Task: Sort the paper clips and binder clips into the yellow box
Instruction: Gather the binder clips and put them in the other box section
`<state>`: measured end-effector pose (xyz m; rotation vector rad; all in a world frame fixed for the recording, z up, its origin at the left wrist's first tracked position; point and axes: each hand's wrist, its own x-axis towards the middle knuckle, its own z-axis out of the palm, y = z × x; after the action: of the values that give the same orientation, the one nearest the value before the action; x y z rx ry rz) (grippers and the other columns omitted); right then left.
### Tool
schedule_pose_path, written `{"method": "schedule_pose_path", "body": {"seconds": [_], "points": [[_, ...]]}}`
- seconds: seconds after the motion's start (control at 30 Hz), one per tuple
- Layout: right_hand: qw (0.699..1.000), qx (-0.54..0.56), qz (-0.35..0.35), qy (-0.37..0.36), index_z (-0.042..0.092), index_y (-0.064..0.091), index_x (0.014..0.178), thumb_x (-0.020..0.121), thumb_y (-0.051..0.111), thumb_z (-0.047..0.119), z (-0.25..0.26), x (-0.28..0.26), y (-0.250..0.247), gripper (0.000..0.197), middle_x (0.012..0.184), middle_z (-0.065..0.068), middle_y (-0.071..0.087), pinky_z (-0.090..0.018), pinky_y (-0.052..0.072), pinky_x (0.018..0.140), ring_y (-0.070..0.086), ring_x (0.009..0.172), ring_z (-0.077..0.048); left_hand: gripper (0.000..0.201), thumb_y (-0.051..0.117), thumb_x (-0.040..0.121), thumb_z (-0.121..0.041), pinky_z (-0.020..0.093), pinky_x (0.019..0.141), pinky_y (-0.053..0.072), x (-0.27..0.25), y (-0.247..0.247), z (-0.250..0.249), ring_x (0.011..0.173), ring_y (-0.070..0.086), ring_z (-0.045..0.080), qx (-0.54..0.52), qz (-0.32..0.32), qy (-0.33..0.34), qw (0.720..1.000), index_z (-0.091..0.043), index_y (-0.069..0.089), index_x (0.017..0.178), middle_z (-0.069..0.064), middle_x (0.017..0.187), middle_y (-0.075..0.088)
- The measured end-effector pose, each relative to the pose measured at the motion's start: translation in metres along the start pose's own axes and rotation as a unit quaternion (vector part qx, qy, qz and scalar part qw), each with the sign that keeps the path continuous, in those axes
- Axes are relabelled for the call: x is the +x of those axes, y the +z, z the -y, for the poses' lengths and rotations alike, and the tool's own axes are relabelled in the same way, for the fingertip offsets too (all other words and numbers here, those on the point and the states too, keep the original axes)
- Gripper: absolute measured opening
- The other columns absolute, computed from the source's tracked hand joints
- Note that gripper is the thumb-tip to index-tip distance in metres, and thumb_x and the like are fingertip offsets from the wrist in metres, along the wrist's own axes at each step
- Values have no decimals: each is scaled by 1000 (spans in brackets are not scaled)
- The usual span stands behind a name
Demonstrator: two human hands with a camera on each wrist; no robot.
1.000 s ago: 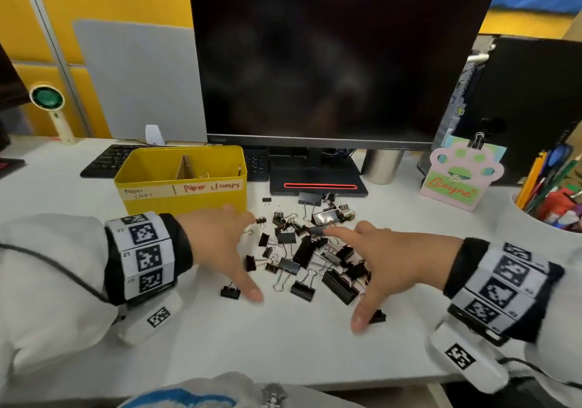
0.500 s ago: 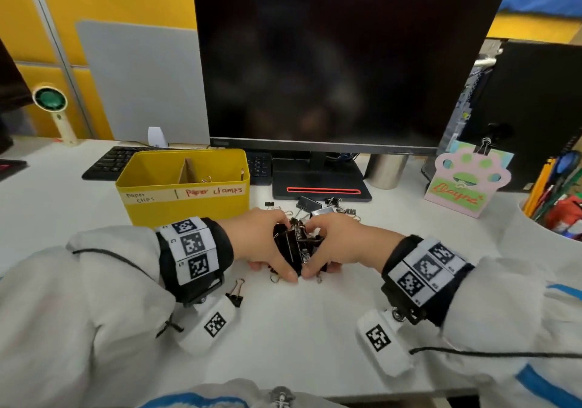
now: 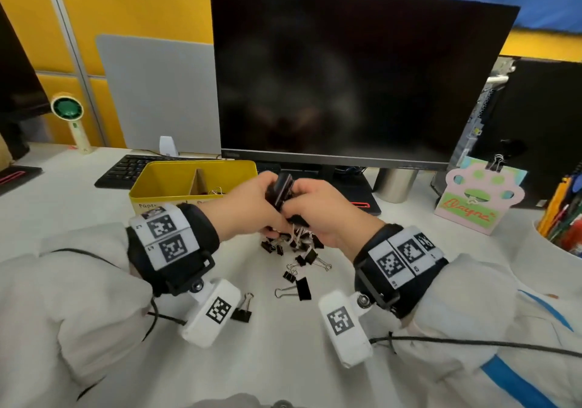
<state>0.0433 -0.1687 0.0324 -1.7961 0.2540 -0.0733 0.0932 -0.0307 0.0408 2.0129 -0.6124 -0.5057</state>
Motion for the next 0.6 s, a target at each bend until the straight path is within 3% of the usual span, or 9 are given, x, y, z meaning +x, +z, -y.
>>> {"method": "schedule_pose_path", "body": {"seconds": [0.1, 0.2, 0.3, 0.37, 0.43, 0.53, 0.6], "points": [[997, 49, -39, -40, 5, 70, 98, 78, 59, -12, 23, 17, 20, 29, 103, -24, 69, -50, 59, 86, 67, 99, -39, 67, 76, 72, 13, 40, 74, 63, 5, -24, -6, 94, 71, 28, -35, -60, 20, 997, -24, 55, 124, 14, 110, 67], [992, 107, -59, -41, 8, 70, 102, 82, 54, -10, 40, 38, 44, 31, 99, -18, 70, -43, 60, 78, 68, 93, -32, 61, 68, 78, 13, 45, 78, 63, 12, -44, -6, 91, 70, 28, -49, -125, 32, 990, -27, 55, 122, 14, 108, 65], [987, 132, -77, -39, 14, 71, 102, 81, 55, -5, 49, 59, 64, 32, 101, -15, 72, -51, 59, 86, 69, 97, -33, 55, 64, 84, 10, 51, 84, 60, 20, -57, 2, 95, 68, 31, -76, -183, 40, 979, -29, 53, 120, 12, 109, 64], [988, 124, -80, -46, 14, 69, 102, 84, 56, -1, 50, 67, 72, 27, 102, -14, 70, -52, 58, 88, 68, 99, -31, 52, 64, 85, 6, 49, 87, 59, 26, -61, 10, 99, 67, 30, -97, -210, 32, 972, -29, 51, 122, 9, 111, 64], [990, 106, -75, -55, 14, 67, 106, 87, 57, 4, 48, 73, 77, 23, 105, -12, 68, -47, 58, 89, 66, 101, -27, 50, 65, 86, 1, 45, 87, 59, 31, -62, 20, 97, 67, 27, -108, -232, 21, 966, -28, 50, 125, 8, 112, 65], [991, 79, -60, -84, 13, 66, 113, 91, 54, 6, 47, 76, 82, 25, 105, -6, 66, -30, 55, 72, 63, 94, -17, 47, 62, 87, -1, 44, 86, 59, 37, -61, 28, 98, 66, 24, -118, -253, 29, 960, -27, 50, 124, 7, 110, 65], [991, 60, -56, -103, 12, 66, 112, 92, 52, 6, 48, 75, 84, 26, 103, -2, 65, -26, 51, 69, 61, 92, -13, 45, 61, 88, -3, 42, 83, 60, 40, -60, 31, 98, 66, 24, -109, -263, 30, 958, -28, 50, 124, 6, 110, 66]]}}
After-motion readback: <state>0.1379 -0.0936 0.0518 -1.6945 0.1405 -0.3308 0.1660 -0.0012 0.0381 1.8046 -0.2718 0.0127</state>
